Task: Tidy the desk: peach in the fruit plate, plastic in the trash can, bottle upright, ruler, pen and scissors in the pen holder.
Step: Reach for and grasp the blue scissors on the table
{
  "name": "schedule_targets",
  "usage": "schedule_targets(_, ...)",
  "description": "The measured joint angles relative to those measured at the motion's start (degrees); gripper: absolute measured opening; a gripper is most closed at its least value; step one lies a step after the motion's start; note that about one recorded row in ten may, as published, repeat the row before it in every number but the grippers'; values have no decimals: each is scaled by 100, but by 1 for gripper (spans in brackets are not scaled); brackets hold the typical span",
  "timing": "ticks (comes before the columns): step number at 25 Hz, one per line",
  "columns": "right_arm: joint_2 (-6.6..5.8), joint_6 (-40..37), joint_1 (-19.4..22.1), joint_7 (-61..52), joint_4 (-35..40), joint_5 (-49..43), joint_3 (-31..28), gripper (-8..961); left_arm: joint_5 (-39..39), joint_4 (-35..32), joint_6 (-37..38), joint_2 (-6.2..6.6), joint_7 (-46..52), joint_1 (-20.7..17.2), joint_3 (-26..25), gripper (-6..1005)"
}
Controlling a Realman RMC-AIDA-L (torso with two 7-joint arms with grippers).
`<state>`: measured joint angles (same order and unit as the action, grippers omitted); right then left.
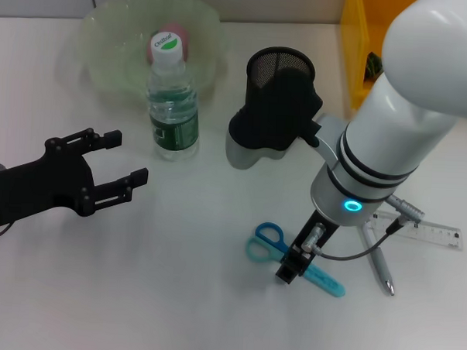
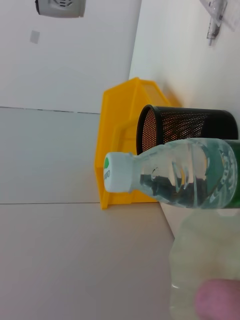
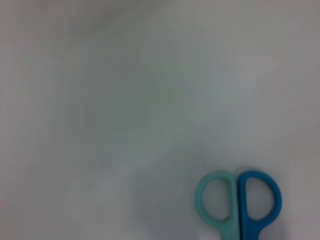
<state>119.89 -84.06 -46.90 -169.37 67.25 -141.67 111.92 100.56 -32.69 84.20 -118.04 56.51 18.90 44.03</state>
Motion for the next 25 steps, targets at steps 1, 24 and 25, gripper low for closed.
schedule_targets(1,0,7,3,0,-13,0,13,500,0,0,0,0,0,0,0,752)
schedule_targets(24,0,68,39,0,-16,-1,116,390,-2,0,-71,0,0,9,0,752)
schedule_targets(25,0,68,40,0,-17,-1,119,368,-2,0,-70,0,0,9,0,753)
